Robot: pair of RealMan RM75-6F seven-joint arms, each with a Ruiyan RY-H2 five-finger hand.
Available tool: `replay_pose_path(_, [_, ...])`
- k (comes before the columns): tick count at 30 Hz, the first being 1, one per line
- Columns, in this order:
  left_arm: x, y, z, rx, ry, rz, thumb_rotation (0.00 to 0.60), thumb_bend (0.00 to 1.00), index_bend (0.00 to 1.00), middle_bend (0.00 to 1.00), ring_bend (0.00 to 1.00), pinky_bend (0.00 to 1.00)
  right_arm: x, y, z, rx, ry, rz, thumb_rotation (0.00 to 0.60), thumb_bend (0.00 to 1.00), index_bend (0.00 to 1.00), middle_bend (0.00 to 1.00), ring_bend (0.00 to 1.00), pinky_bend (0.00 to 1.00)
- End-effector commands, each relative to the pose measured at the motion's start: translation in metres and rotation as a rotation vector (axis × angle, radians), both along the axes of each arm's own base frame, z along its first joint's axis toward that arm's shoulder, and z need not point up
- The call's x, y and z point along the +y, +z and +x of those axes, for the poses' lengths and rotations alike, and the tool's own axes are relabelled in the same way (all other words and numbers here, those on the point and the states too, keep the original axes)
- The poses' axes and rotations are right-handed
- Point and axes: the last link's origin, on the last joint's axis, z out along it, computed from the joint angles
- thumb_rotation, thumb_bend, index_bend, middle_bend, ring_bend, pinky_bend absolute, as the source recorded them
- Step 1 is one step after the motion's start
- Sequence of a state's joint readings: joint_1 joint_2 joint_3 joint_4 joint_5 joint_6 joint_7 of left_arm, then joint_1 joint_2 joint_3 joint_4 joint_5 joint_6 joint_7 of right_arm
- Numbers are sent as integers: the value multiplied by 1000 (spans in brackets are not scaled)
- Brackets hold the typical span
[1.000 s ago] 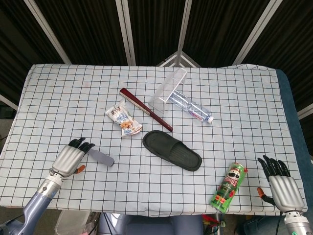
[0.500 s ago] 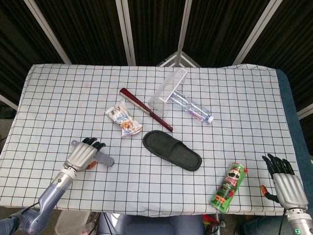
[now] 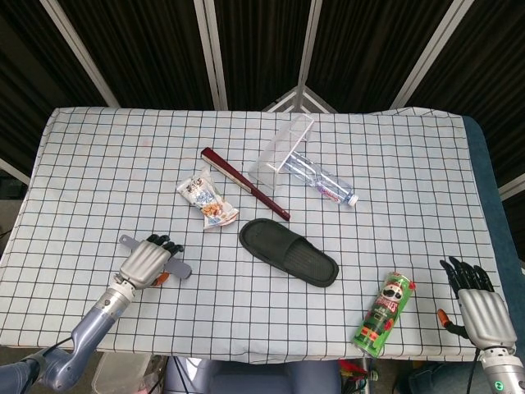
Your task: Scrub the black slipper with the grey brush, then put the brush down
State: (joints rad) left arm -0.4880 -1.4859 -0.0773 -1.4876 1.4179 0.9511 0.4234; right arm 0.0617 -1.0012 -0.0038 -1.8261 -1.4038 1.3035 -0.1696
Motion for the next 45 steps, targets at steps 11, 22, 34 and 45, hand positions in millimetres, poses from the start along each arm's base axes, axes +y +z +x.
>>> replay_pose_path(11, [1,-3,3,2,-9,-7,600,485,339,422,270,302,1,3,-1,-4,-2,-3,600,392,0,0,0,0])
replay_pose_path(22, [-1,-2,3,6,-8,-7,600,588,393,476,317,352,0,3,-1,-6,-4,0,600,392,0,0,0,0])
replay_pose_path(34, [7,4,3,-6,4,39,600,722,477,556,391,433,-1,1,1,-4,8,1,600,392,0,0,0,0])
replay_pose_path(45, [46,20,28,-68,40,27,600,728,477,560,394,435,-8,-20,22,-23,113,50,600,393,0,0,0,0])
